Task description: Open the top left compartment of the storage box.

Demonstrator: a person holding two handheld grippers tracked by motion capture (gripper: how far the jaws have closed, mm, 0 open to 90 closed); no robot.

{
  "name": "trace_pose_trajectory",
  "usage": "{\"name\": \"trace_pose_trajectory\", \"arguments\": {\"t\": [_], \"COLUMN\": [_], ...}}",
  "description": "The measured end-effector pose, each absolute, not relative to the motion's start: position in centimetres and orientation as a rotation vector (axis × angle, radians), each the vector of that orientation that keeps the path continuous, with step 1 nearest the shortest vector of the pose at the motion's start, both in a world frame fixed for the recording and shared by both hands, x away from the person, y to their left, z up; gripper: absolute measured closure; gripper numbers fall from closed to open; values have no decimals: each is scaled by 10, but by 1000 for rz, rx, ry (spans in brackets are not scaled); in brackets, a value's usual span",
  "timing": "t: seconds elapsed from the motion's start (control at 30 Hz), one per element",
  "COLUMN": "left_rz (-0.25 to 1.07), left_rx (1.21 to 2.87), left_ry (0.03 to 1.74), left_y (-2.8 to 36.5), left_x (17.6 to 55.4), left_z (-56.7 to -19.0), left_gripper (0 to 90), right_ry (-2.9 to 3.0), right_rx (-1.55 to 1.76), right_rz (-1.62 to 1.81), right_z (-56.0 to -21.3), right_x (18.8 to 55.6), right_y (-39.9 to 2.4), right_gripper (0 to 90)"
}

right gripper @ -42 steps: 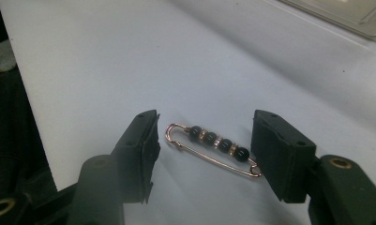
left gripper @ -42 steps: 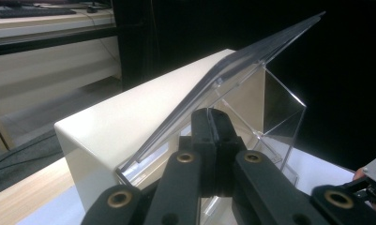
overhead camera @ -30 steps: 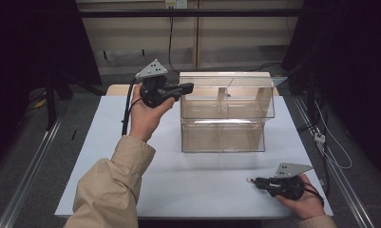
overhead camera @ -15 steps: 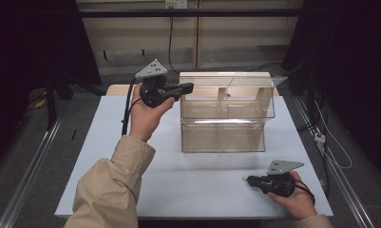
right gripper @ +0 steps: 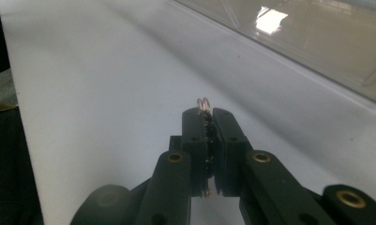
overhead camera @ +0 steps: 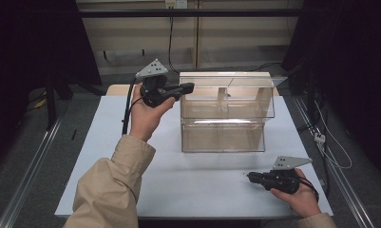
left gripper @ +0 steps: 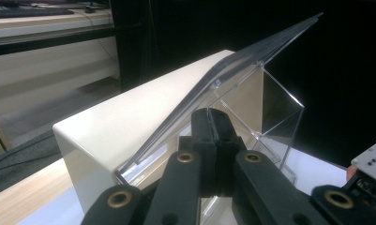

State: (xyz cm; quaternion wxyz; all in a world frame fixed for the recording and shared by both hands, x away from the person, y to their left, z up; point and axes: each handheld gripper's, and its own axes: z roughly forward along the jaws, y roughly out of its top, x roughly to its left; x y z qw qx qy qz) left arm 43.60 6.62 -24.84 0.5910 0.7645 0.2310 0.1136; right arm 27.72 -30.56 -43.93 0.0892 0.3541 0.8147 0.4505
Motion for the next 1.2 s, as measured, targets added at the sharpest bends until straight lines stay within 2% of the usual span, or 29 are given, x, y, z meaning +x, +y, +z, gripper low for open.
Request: {"name": "trace_pose_trajectory", "arguments": {"t": [0.83,1.2], "left_rz": [262,254], "left_rx": [1788,1789], "left_ry": [534,533], "left_y": [65,63], "left_x": [436,437], "left_z": [-248,-248], "left_gripper": [900,900], "right_ry": [2400,2410], "right_rx": [950,936], "right_rz": [1432,1433], "right_z": [-364,-350], "right_x": [300,309], "right_y": [-298,-294], "right_gripper": [854,854]}}
